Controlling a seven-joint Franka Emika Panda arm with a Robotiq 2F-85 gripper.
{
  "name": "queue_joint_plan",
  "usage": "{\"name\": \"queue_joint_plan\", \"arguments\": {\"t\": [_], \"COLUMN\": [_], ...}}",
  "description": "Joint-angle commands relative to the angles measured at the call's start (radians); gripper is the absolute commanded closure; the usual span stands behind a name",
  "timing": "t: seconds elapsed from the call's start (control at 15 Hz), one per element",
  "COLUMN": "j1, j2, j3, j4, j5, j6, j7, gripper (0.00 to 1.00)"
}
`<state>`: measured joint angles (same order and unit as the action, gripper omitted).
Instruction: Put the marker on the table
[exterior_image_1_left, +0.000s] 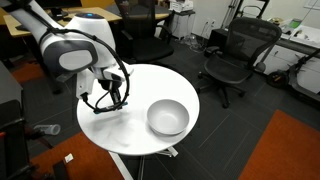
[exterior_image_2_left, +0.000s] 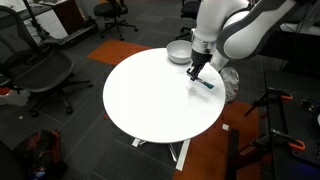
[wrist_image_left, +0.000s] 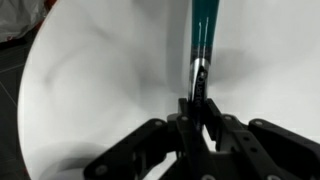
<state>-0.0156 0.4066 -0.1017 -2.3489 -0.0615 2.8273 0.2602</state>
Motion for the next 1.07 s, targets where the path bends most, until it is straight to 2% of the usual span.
{"name": "queue_joint_plan", "arguments": {"t": [0.0,0.27,0.47,1.0], "j1": [0.023,0.04,0.052,0.063], "j2": [0.01,-0.021,-0.066,-0.257], "j3": [-0.013,-0.025,-0.034,-0.067], "j4": [0.011,-0.001,-0.016,-0.054], "j5": [0.022,0.01,0.001,-0.058], "j6": [0.009,0.001,-0.013,-0.117], "j7": [-0.004,0.004,0.007,0.023], "gripper": [0.49,0.19,0.0,0.0]}}
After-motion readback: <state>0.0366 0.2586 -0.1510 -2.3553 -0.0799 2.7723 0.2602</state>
